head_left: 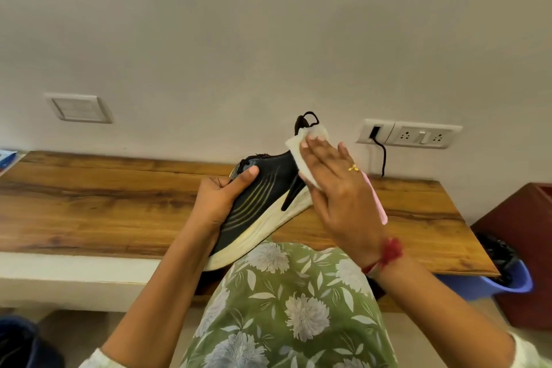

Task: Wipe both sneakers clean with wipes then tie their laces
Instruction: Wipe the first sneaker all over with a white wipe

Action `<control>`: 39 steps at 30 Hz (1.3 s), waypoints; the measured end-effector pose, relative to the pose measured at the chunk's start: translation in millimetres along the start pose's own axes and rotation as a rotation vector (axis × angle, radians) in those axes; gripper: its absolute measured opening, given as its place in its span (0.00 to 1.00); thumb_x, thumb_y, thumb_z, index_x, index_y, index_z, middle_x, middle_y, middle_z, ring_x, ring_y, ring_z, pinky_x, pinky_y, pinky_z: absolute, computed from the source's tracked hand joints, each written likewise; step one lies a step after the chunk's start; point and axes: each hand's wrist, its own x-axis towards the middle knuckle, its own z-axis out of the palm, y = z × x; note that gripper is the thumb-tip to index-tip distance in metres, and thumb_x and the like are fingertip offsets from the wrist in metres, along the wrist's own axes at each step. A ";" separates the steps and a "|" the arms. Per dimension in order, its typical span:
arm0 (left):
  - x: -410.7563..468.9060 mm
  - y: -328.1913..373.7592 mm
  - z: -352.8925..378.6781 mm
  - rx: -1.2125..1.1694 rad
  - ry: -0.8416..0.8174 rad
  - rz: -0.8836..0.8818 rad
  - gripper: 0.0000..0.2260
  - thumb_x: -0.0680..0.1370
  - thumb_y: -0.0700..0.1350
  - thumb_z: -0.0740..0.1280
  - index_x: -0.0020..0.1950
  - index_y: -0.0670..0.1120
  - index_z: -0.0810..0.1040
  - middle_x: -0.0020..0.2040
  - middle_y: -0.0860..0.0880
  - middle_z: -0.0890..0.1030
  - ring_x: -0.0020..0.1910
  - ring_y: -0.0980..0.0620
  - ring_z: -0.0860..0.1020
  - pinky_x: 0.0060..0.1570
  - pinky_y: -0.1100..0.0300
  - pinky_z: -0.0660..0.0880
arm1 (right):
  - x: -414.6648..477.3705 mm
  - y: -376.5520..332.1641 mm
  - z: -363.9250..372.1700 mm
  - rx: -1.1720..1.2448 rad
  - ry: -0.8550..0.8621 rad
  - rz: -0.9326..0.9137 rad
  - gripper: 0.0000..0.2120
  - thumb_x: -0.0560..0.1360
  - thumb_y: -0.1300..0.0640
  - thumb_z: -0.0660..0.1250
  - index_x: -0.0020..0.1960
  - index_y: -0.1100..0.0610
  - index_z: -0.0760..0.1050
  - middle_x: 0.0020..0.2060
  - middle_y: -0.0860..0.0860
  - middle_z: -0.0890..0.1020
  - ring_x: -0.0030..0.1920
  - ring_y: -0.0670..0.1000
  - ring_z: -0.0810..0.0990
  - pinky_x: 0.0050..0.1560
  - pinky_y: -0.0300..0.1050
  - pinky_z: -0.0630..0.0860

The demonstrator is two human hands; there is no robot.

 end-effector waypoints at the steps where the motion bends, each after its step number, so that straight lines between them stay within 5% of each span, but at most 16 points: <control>1: -0.6 -0.5 -0.4 0.001 0.001 -0.006 0.23 0.62 0.57 0.74 0.25 0.44 0.65 0.23 0.48 0.69 0.21 0.53 0.68 0.23 0.64 0.63 | -3.6 1.7 3.2 -0.064 0.003 -0.044 0.21 0.77 0.58 0.58 0.69 0.63 0.69 0.68 0.58 0.72 0.70 0.53 0.67 0.73 0.50 0.58; 9: -2.2 -2.8 9.9 -0.027 0.014 0.002 0.23 0.68 0.54 0.75 0.25 0.43 0.66 0.22 0.48 0.66 0.22 0.53 0.63 0.24 0.65 0.62 | -30.0 -21.8 34.8 -0.311 -0.148 -0.392 0.20 0.74 0.62 0.63 0.66 0.63 0.73 0.64 0.58 0.76 0.66 0.54 0.73 0.73 0.51 0.60; 11: -1.7 -2.2 11.2 -0.030 0.007 -0.011 0.19 0.70 0.52 0.74 0.32 0.39 0.74 0.27 0.44 0.71 0.28 0.50 0.69 0.28 0.61 0.66 | -27.9 -28.7 28.2 -0.015 -0.130 -0.243 0.18 0.76 0.57 0.59 0.65 0.58 0.74 0.61 0.49 0.78 0.63 0.46 0.74 0.69 0.47 0.66; 13: -1.0 -0.5 9.8 -0.016 0.014 -0.012 0.18 0.71 0.51 0.73 0.30 0.39 0.74 0.26 0.44 0.74 0.27 0.50 0.73 0.27 0.61 0.67 | -14.0 -33.6 5.1 0.429 -0.040 0.061 0.14 0.77 0.47 0.59 0.59 0.50 0.76 0.47 0.38 0.82 0.46 0.39 0.78 0.48 0.35 0.76; 15: -1.3 4.3 8.0 0.025 0.021 -0.003 0.22 0.67 0.55 0.75 0.23 0.47 0.67 0.22 0.48 0.69 0.21 0.53 0.68 0.22 0.64 0.62 | -2.0 -23.0 -13.0 0.624 0.137 0.261 0.14 0.77 0.46 0.59 0.56 0.51 0.77 0.38 0.39 0.80 0.35 0.42 0.76 0.33 0.35 0.73; 17: -1.0 8.8 7.3 0.069 0.025 -0.003 0.24 0.63 0.58 0.76 0.23 0.48 0.63 0.22 0.48 0.66 0.21 0.53 0.65 0.23 0.63 0.60 | 7.7 -13.3 -20.4 0.504 0.191 0.257 0.17 0.79 0.52 0.58 0.65 0.57 0.73 0.53 0.42 0.81 0.53 0.44 0.79 0.52 0.43 0.77; 19: -2.7 10.6 8.2 0.057 0.022 -0.022 0.24 0.63 0.59 0.75 0.23 0.47 0.65 0.23 0.47 0.68 0.21 0.52 0.67 0.24 0.62 0.62 | 4.6 -4.6 -8.8 0.084 0.087 0.104 0.20 0.79 0.57 0.56 0.70 0.60 0.68 0.66 0.52 0.74 0.69 0.49 0.69 0.70 0.52 0.64; 21: -5.0 10.7 9.7 0.032 0.014 -0.016 0.23 0.64 0.57 0.75 0.23 0.46 0.66 0.21 0.49 0.70 0.19 0.54 0.68 0.22 0.65 0.63 | -5.5 -1.3 6.8 -0.122 -0.002 0.011 0.22 0.77 0.58 0.56 0.70 0.63 0.67 0.68 0.58 0.71 0.71 0.54 0.66 0.72 0.53 0.60; 27: -8.9 5.8 11.7 0.013 0.013 0.029 0.24 0.66 0.57 0.74 0.23 0.46 0.64 0.21 0.50 0.64 0.20 0.54 0.61 0.23 0.64 0.59 | -20.0 -17.4 24.5 -0.187 -0.197 -0.226 0.22 0.74 0.59 0.58 0.67 0.63 0.72 0.65 0.57 0.75 0.69 0.53 0.69 0.74 0.50 0.55; 31: -11.0 9.3 15.2 0.056 0.018 0.025 0.24 0.70 0.56 0.72 0.24 0.44 0.67 0.21 0.49 0.68 0.19 0.54 0.65 0.22 0.65 0.61 | -9.4 -10.1 16.0 -0.236 -0.046 -0.042 0.22 0.75 0.58 0.58 0.67 0.64 0.71 0.66 0.59 0.74 0.69 0.55 0.70 0.74 0.51 0.55; 36: -10.6 12.4 17.6 0.107 0.004 0.077 0.24 0.67 0.60 0.70 0.22 0.46 0.65 0.19 0.51 0.63 0.19 0.55 0.60 0.22 0.65 0.58 | -15.6 -16.9 22.2 -0.296 -0.144 -0.252 0.22 0.74 0.61 0.60 0.67 0.64 0.72 0.65 0.58 0.75 0.68 0.54 0.71 0.73 0.53 0.58; 39: -9.1 12.3 17.8 0.101 0.003 0.067 0.24 0.69 0.59 0.71 0.23 0.45 0.67 0.20 0.50 0.66 0.19 0.54 0.63 0.22 0.66 0.59 | -9.3 -15.2 16.5 -0.300 -0.108 -0.136 0.22 0.73 0.60 0.59 0.66 0.64 0.72 0.65 0.58 0.75 0.68 0.54 0.70 0.73 0.54 0.56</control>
